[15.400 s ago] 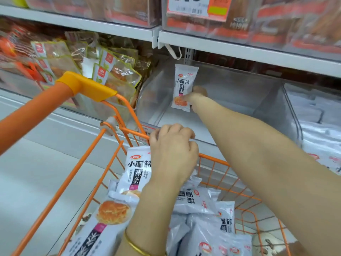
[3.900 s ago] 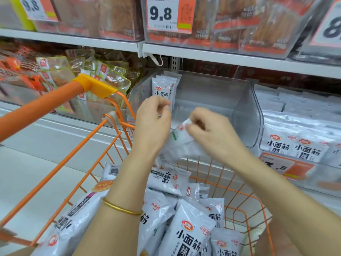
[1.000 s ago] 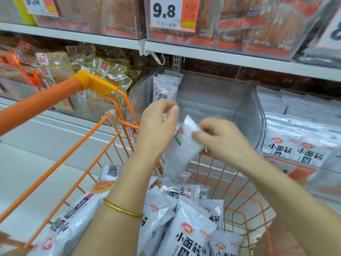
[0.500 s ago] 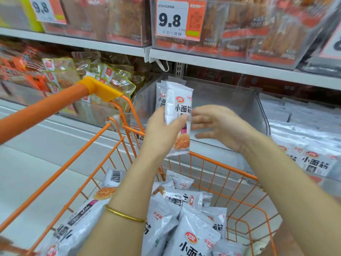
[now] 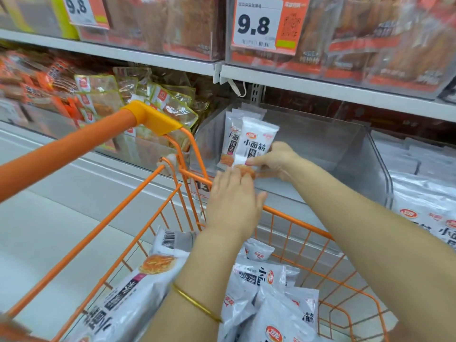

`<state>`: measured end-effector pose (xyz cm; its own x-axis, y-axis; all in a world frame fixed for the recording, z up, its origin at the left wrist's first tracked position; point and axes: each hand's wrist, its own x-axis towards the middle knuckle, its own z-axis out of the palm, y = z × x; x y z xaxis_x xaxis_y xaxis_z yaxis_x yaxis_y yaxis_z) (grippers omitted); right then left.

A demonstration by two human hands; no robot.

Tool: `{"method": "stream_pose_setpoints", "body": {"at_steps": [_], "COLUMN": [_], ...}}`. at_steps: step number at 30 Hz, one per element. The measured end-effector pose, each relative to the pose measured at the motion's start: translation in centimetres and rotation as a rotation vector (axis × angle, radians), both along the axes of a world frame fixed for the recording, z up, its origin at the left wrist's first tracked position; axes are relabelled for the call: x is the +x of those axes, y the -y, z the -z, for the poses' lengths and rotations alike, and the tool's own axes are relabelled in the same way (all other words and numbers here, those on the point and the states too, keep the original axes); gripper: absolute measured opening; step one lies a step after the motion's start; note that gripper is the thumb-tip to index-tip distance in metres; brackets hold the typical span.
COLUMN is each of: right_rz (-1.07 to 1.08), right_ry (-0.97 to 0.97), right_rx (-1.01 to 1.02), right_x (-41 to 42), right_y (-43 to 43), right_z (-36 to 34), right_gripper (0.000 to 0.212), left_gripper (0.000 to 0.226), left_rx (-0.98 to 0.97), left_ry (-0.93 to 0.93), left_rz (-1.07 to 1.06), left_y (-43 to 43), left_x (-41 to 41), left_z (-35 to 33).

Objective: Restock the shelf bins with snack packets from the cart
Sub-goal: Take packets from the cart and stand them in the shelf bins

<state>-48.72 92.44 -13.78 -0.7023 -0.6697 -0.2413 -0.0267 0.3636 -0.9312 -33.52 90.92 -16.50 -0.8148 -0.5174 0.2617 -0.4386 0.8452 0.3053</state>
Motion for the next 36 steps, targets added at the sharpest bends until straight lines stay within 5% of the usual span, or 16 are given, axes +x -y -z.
{"method": "stream_pose_setpoints", "body": {"at_steps": [6,12,26,32,36], "right_rz": [0.145,0.18,0.145,0.113,-0.176], "right_ry": [-0.033,-0.138,-0.032,-0.41,-0.445], "right_rx": [0.108,0.105,0.085,-0.018,0.001], "right_x": [0.3,0.1,-0.1,2.8,8.0], "right_y": [5.3,7.1,5.4,-2.0,-9.7], "right_z": [2.3,2.9,2.5,-2.9,-3.5], "right_gripper": [0.024,0.02,0.031,0.026,0.02], "left_gripper": [0.063,0.055,0.054,0.043,0.033], "left_rx": [-0.016,-0.002,0.021,0.068,0.168], "left_ry": [0.045,0.084,0.118,0.033,-0.137], "left_rz": [0.011,0.005,0.02,0.021,-0.001], "left_y": [-0.1,-0.1,-0.1,0.1,-0.1], "left_x": [0.2,0.2,0.3,0.4,0.7], "left_z": [0.3,0.0,-0.2,-0.7,-2.2]}}
